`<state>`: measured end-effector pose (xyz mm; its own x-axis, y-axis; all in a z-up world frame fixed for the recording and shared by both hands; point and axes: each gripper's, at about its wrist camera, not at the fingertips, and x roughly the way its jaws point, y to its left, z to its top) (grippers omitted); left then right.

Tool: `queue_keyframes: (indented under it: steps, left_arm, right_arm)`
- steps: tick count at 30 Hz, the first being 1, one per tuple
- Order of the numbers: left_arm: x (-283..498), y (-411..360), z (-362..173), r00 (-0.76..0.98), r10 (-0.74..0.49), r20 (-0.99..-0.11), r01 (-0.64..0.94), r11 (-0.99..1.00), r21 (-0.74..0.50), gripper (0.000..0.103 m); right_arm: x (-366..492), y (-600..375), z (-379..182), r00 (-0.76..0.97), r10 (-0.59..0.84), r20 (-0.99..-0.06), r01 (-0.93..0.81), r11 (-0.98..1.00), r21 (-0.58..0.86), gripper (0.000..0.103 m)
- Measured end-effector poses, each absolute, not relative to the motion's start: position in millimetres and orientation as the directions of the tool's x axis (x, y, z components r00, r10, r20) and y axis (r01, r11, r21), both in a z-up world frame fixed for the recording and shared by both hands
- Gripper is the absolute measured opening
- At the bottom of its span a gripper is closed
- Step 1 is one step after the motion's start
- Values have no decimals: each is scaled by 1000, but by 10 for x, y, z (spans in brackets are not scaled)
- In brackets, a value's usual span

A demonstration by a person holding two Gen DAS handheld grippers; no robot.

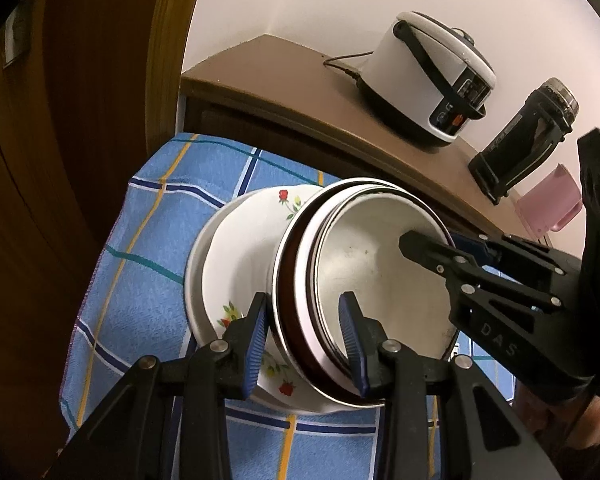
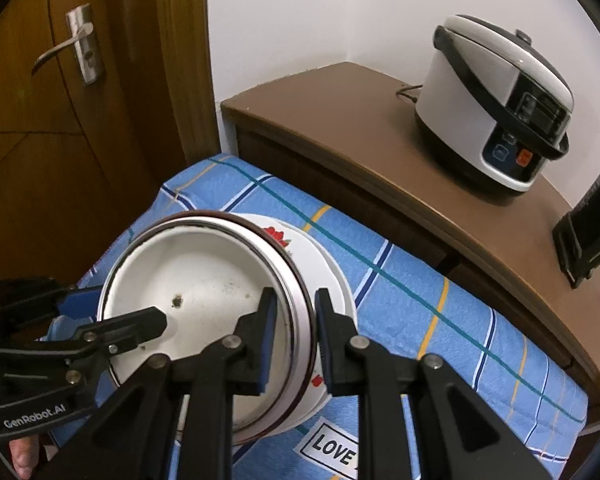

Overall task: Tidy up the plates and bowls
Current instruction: 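Lower the nested bowl stack onto the floral plates with the left gripper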

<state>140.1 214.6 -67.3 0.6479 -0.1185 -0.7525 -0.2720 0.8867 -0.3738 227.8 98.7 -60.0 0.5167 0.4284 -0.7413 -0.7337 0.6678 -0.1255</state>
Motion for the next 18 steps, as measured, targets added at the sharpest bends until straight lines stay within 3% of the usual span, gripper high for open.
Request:
queue_keyframes:
  steps: [8, 18]
  left_arm:
    - [1490, 2195, -735, 628, -145, -765, -263, 885, -384, 39]
    - [1539, 2190, -752, 682, -87, -727, -250, 906, -343, 39]
  right_arm:
    - [2447, 1061, -674, 472, 415, -778, -745, 659, -100, 21]
    - [2517, 1001, -767, 467, 448, -763, -730, 682, -46, 20]
